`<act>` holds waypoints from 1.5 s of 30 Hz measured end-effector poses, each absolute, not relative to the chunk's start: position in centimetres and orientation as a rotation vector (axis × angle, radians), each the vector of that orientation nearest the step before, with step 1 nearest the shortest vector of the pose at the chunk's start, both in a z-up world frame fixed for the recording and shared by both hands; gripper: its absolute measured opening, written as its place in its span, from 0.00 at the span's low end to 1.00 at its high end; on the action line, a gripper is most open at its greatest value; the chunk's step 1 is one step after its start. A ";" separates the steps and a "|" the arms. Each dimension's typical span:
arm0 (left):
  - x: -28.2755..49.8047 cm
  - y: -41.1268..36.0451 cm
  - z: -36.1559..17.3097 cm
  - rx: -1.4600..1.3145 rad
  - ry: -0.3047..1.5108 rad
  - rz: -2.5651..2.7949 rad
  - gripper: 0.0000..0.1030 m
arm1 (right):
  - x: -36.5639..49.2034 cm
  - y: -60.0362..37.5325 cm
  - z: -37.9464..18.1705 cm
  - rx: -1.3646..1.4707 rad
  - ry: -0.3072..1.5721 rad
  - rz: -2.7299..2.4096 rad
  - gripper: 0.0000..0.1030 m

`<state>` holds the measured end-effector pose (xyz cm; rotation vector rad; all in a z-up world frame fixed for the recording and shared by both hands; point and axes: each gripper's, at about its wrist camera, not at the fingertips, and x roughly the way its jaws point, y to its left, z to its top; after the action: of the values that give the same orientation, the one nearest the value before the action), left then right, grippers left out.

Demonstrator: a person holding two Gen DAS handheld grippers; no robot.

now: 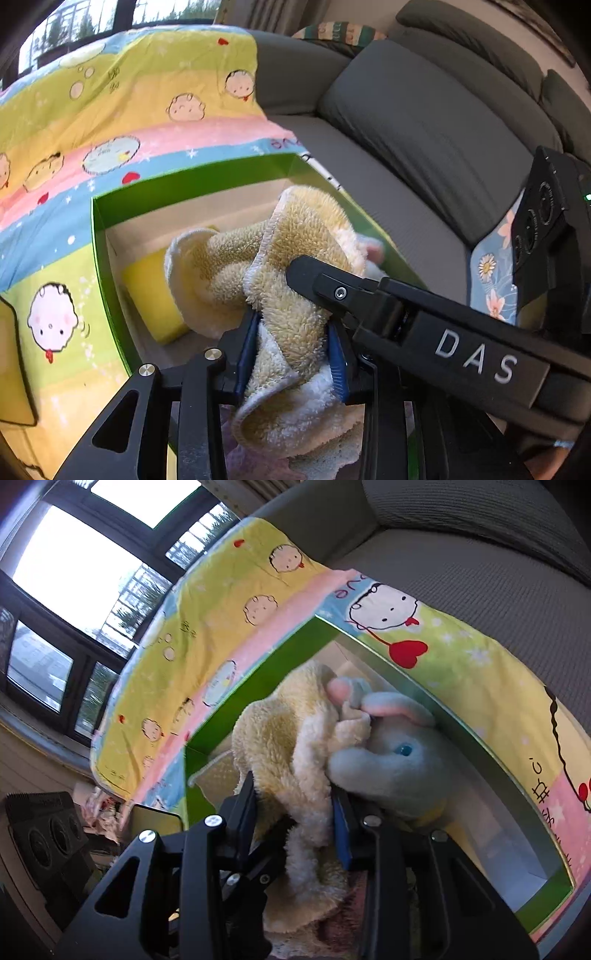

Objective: Organize soft objects
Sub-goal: 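Carry the beige plush with both grippers over the green box, then open both grippers to drop the plush into the box, then withdraw both grippers and move the right gripper to the red-and-white knit sock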

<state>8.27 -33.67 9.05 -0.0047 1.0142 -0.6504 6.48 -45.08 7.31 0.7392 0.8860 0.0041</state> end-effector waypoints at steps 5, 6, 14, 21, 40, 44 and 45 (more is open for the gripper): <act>8.1 -34.0 8.7 0.021 1.015 -0.623 0.33 | 6.7 -45.0 6.6 0.735 0.907 -0.003 0.33; 8.0 -33.9 8.8 0.016 1.016 -0.624 0.34 | 6.6 -45.0 6.9 0.732 0.904 -0.007 0.34; 6.8 -31.7 10.8 -0.005 1.006 -0.608 0.63 | 4.4 -44.2 9.6 0.662 0.839 -0.041 0.74; 5.1 -28.5 13.1 -0.002 0.964 -0.594 0.69 | 1.0 -44.6 12.4 0.624 0.720 -0.128 0.91; -2.2 -6.7 15.6 -0.154 0.799 -0.273 0.84 | -3.0 -35.4 17.8 0.428 0.624 -0.058 0.99; -3.5 0.1 13.7 -0.168 0.811 -0.094 0.84 | -2.5 -31.1 18.1 0.367 0.650 0.077 0.99; -3.8 1.5 13.1 -0.176 0.816 -0.063 0.84 | -2.4 -29.8 18.1 0.358 0.663 0.120 0.99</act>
<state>-3.80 1.51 13.14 -0.1763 0.8161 -0.0633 -2.38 -29.79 18.09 0.3577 0.6626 0.1205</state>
